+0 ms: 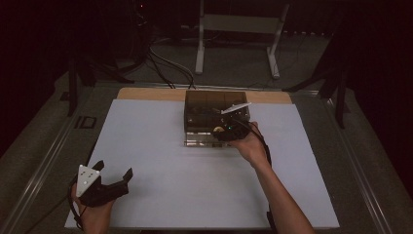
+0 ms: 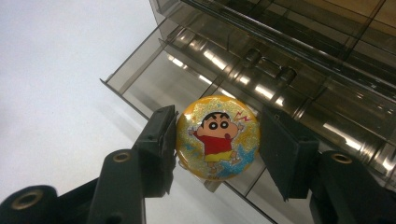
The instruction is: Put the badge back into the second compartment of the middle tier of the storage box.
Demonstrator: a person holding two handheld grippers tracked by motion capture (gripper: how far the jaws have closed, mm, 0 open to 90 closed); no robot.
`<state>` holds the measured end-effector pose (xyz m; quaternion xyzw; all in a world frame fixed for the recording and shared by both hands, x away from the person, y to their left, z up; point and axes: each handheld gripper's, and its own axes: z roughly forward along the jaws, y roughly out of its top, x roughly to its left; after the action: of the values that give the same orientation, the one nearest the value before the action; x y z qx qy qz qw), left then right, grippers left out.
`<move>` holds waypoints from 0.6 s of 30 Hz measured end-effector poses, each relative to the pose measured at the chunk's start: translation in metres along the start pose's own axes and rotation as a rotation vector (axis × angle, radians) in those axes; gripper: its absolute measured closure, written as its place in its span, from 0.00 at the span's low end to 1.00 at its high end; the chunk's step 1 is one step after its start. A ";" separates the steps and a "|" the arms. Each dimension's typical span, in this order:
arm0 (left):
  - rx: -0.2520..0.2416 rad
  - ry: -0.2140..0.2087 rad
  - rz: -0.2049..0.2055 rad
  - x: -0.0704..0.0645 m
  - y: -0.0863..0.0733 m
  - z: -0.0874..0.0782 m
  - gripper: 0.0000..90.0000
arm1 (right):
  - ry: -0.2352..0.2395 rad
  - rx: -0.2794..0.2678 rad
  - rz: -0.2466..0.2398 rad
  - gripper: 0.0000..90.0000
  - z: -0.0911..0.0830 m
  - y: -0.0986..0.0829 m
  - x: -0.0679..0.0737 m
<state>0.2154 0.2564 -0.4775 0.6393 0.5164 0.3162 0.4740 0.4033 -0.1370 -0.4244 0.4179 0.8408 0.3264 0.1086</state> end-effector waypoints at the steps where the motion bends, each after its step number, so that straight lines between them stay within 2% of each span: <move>1: 0.000 0.000 0.000 0.000 0.000 0.000 0.01 | 0.001 0.000 0.001 0.53 0.001 0.000 0.000; 18: -0.002 0.000 0.002 0.000 0.000 -0.001 0.01 | 0.008 -0.002 0.007 0.53 0.011 0.002 0.002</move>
<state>0.2151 0.2570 -0.4771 0.6393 0.5156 0.3171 0.4743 0.4082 -0.1294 -0.4313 0.4195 0.8395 0.3292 0.1047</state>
